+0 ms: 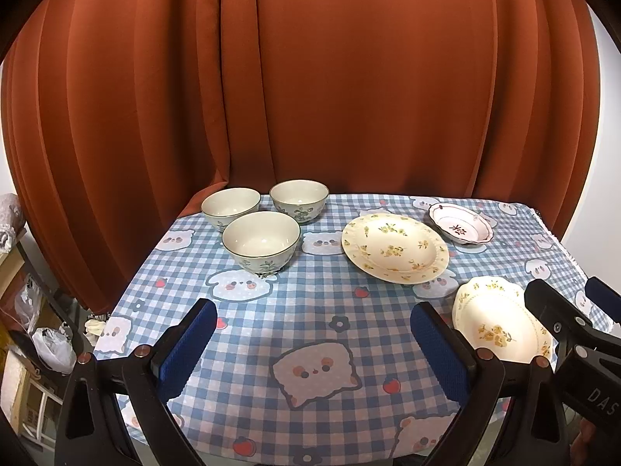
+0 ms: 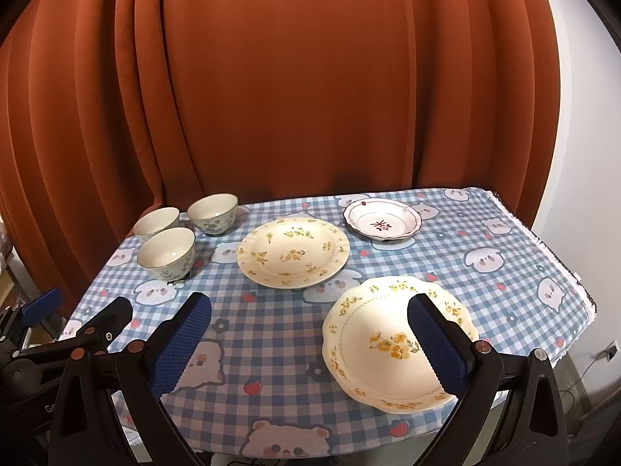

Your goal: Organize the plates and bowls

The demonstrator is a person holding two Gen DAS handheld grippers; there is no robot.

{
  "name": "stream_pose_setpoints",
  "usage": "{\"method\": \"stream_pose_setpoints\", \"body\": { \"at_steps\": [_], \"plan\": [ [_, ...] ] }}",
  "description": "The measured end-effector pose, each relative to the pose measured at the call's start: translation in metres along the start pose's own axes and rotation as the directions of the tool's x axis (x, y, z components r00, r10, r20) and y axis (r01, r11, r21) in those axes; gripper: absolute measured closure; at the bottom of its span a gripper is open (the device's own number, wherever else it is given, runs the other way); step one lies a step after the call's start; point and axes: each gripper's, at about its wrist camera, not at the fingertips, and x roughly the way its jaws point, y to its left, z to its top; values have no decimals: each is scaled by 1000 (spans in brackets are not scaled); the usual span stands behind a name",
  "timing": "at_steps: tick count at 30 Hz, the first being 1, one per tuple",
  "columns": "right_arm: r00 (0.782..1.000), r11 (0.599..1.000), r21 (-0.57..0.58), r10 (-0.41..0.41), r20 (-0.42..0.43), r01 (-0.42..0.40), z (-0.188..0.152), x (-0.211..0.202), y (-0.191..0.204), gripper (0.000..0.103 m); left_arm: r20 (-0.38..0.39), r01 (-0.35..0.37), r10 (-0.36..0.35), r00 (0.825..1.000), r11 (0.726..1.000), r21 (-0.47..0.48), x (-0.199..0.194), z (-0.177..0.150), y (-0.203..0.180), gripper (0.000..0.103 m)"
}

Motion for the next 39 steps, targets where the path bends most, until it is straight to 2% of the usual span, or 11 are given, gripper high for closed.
{"method": "stream_pose_setpoints", "body": {
  "at_steps": [27,39],
  "plan": [
    [1000,1000,-1,-13,1,13,-2,-5,4,1,11,9,-9,1000,1000,1,3,-1,9,3],
    [999,999,7,-42,-15,42,-3,-3,29,1,7,28,-28,1000,1000,8,4,-3,26,4]
  ]
}}
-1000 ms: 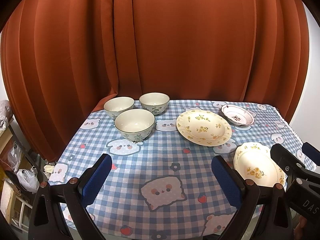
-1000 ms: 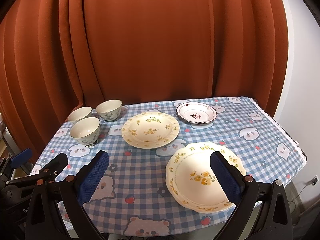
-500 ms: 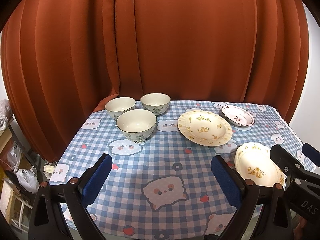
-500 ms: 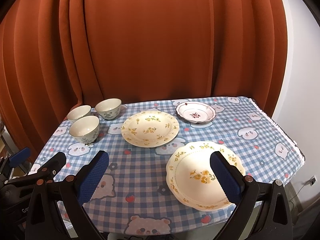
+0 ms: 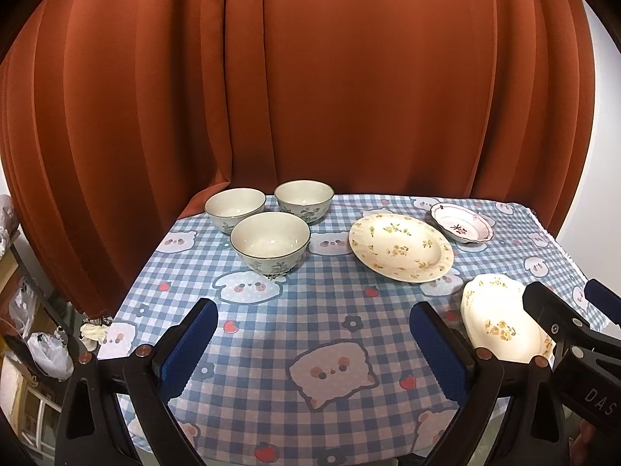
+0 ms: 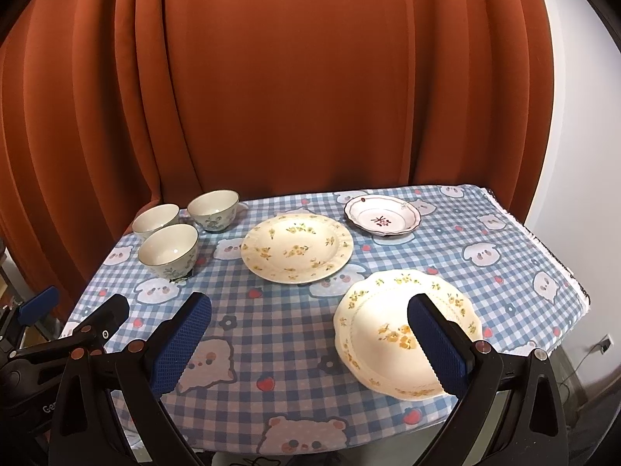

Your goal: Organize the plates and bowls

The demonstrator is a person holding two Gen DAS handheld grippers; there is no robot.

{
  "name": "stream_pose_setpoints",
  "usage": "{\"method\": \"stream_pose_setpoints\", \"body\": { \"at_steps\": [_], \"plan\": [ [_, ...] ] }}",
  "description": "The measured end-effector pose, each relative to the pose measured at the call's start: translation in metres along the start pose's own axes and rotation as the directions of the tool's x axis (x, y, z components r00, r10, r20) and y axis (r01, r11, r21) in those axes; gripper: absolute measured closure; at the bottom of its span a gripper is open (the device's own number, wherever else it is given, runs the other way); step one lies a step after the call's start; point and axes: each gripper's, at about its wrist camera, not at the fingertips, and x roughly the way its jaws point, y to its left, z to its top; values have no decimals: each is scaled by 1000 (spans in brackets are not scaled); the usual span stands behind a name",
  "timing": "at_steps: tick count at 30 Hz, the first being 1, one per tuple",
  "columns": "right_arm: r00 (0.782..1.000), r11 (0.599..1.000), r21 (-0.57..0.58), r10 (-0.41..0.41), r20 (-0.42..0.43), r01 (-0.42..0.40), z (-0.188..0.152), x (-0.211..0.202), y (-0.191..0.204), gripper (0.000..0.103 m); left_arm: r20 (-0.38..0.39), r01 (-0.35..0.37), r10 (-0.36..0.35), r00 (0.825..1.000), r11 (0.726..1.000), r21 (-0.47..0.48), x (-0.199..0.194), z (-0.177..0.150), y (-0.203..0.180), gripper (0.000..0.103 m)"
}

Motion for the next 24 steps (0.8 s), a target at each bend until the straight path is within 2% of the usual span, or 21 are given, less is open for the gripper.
{"method": "stream_pose_setpoints", "body": {
  "at_steps": [7,12,24],
  "plan": [
    [998,998,48,-39,-39,41,-4,10,-2,1,-22,42,-42,999,999,24,8,-1,-4,7],
    [997,997,55,-60,-44,62,0,21,-14,1,-31,39,-38,999,998,46,19,5,-21,7],
    [993,999,38,-29,-117,34,17,75,-95,1,-123,32,-27,992,999,36,69,11,-104,13]
  ]
}}
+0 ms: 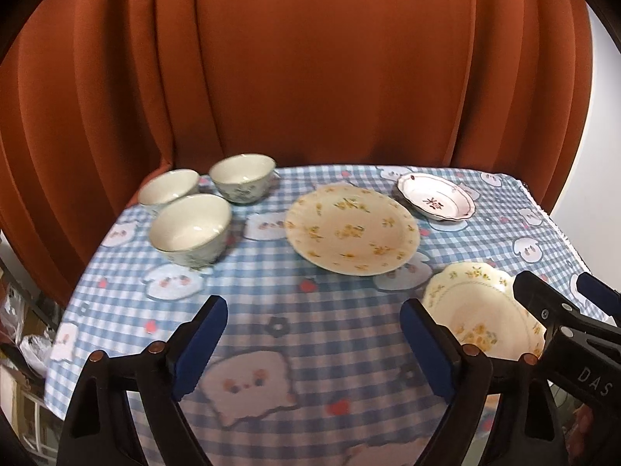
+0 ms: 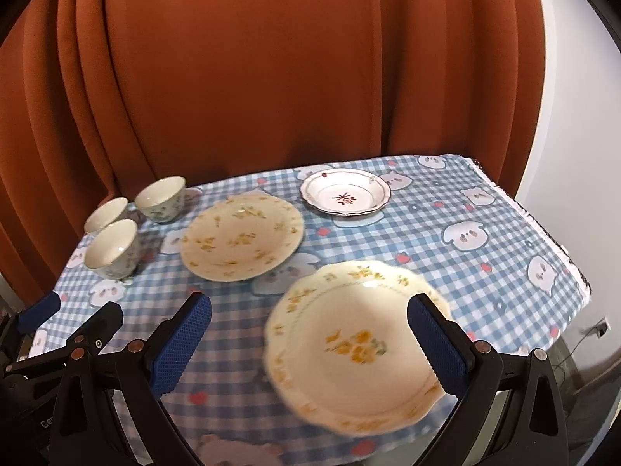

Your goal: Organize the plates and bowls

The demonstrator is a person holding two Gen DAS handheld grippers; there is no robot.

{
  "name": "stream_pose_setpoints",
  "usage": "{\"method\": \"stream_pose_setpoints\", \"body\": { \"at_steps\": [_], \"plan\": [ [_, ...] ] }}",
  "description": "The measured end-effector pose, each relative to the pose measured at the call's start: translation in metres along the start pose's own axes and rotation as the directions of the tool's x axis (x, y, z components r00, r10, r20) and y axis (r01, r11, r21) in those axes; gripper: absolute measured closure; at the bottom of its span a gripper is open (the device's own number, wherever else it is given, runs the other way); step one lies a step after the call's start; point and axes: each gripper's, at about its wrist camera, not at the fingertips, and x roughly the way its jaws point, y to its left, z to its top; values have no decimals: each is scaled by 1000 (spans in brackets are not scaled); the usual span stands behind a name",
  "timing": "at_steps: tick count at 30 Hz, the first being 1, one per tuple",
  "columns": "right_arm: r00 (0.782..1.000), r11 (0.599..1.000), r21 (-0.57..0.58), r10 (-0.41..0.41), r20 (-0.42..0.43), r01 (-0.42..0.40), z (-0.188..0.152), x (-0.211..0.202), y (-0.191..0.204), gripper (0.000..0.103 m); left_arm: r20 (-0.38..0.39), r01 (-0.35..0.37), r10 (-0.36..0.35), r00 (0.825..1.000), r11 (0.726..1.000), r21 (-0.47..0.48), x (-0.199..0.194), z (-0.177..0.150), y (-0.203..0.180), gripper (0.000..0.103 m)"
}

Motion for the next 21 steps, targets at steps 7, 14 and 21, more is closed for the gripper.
{"method": "stream_pose_setpoints", "body": {
  "at_steps": [7,14,21],
  "plan": [
    [998,999,-33,17,-55,-19,10,35,-47,1,-78,-13,10,997,999,-33,35,-1,-48,16],
    [989,995,-86,46,-139,-58,10,76,-85,7,-164,-44,31,986,996,-73,69,-9,-88,21],
    [966,990,-91,82,-245,-108,-3,118,-111,16,-252,-48,28,967,996,-75,103,-23,-121,30]
  ]
}}
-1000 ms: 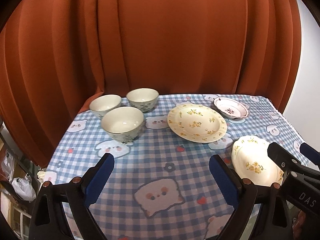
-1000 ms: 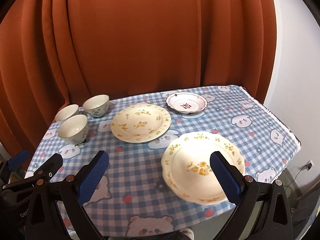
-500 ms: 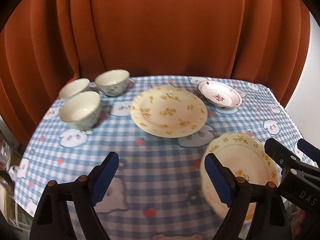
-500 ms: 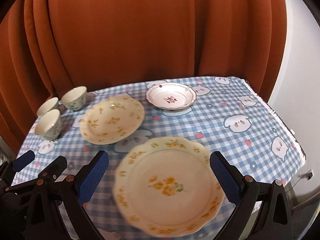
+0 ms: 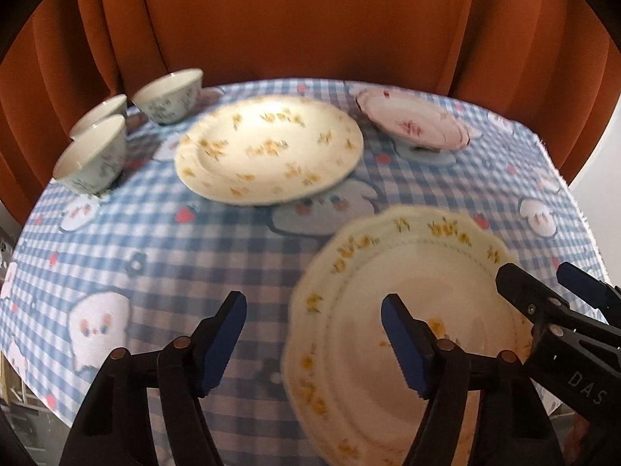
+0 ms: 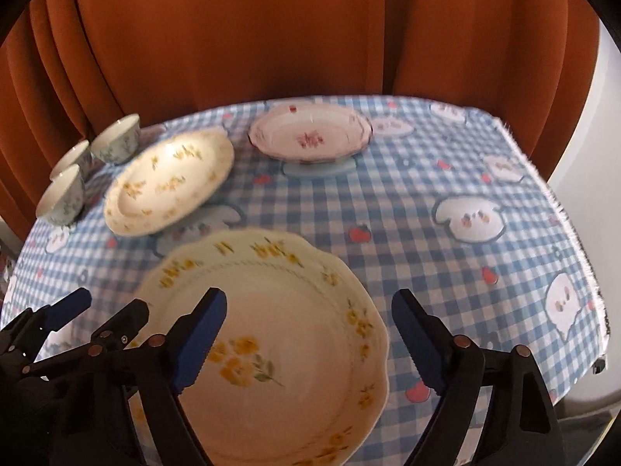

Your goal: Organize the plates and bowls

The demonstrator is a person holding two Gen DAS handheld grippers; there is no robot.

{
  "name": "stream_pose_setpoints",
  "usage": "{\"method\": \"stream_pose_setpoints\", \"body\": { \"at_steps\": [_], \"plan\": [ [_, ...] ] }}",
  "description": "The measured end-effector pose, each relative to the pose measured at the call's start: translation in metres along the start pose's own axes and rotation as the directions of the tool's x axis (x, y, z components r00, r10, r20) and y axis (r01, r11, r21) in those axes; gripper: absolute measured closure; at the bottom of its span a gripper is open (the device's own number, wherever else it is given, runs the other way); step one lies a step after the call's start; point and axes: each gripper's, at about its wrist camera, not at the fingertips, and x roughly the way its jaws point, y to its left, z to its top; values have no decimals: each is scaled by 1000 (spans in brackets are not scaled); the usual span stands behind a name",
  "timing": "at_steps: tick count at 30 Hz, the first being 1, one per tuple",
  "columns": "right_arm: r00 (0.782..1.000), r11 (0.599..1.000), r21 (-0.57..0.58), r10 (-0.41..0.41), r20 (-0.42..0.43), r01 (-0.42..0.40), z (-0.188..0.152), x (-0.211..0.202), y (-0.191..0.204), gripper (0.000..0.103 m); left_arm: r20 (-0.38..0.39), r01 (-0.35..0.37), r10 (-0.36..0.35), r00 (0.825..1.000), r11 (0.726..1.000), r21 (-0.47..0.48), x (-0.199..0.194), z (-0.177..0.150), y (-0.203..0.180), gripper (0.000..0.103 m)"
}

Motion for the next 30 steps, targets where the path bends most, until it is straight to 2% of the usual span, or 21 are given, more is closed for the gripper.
{"method": "stream_pose_setpoints", "body": {
  "at_steps": [11,17,25,30],
  "plan": [
    [987,999,12,53,-154,-52,-16,48,-22,25,-122,-31,26,992,999,-39,33,-11,-17,32],
    [977,997,17,80,-195,-79,-18,60,-23,33,-121,-43,37,992,998,-46,34,-9,-18,32],
    [973,997,29,72,-218,-67,-16,63,-23,33,-125,-26,23,992,999,-22,37,-7,-17,32],
    [974,999,38,37,-225,-29,-16,60,-19,33,-134,25,-26,991,1000,-6,37,-7,-13,33]
  ]
}}
